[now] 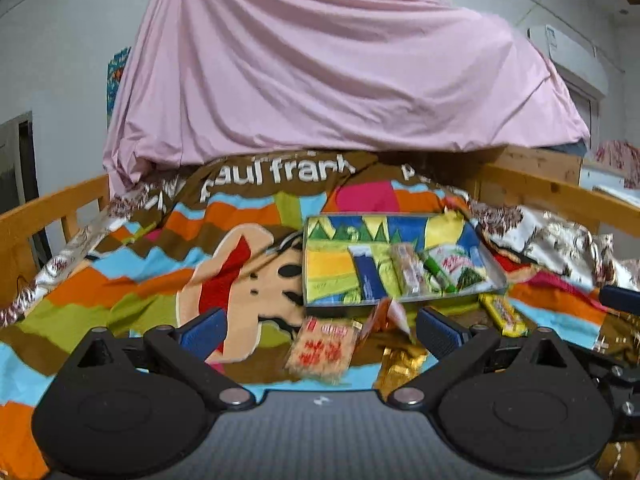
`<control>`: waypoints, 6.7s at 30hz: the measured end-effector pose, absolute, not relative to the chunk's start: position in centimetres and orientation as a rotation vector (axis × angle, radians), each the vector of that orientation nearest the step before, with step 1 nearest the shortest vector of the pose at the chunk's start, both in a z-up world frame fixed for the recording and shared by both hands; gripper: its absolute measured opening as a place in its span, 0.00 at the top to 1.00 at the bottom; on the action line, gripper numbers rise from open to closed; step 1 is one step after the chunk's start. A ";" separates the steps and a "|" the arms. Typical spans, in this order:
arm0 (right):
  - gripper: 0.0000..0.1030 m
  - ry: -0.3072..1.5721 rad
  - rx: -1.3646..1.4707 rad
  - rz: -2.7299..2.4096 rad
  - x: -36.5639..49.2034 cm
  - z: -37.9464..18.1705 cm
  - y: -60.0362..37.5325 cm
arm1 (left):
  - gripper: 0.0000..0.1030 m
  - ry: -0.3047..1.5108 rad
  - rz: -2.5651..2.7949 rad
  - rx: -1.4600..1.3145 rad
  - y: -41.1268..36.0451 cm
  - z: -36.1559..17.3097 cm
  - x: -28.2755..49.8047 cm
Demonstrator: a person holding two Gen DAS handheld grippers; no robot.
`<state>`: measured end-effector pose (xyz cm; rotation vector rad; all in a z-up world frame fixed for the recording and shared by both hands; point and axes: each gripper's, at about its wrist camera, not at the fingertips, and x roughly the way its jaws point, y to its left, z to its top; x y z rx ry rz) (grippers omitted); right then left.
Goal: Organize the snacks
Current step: 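Withdraw both tools from the tray back over the remaining snacks, then grasp the rice cracker bag with the left tool while the right tool grasps the gold pouch, then carry the rice cracker bag and gold pouch into the tray with both tools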
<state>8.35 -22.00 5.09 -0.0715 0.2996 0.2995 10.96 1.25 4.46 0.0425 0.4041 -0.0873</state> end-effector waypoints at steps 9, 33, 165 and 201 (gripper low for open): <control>0.01 0.367 -0.109 0.320 9.6 3.9 -20.6 | 0.00 0.509 -0.071 0.007 3.4 1.8 11.7; 0.01 0.530 -0.248 0.414 11.8 0.4 -16.7 | 0.00 0.612 -0.027 0.008 6.0 -2.5 15.5; 0.63 0.397 -0.181 0.171 22.9 1.3 -20.4 | 0.27 0.737 -0.009 -0.028 -0.7 1.7 24.9; 0.44 0.483 -0.090 0.155 43.1 -3.8 -27.5 | 0.26 0.702 0.031 0.038 -10.9 -4.6 44.0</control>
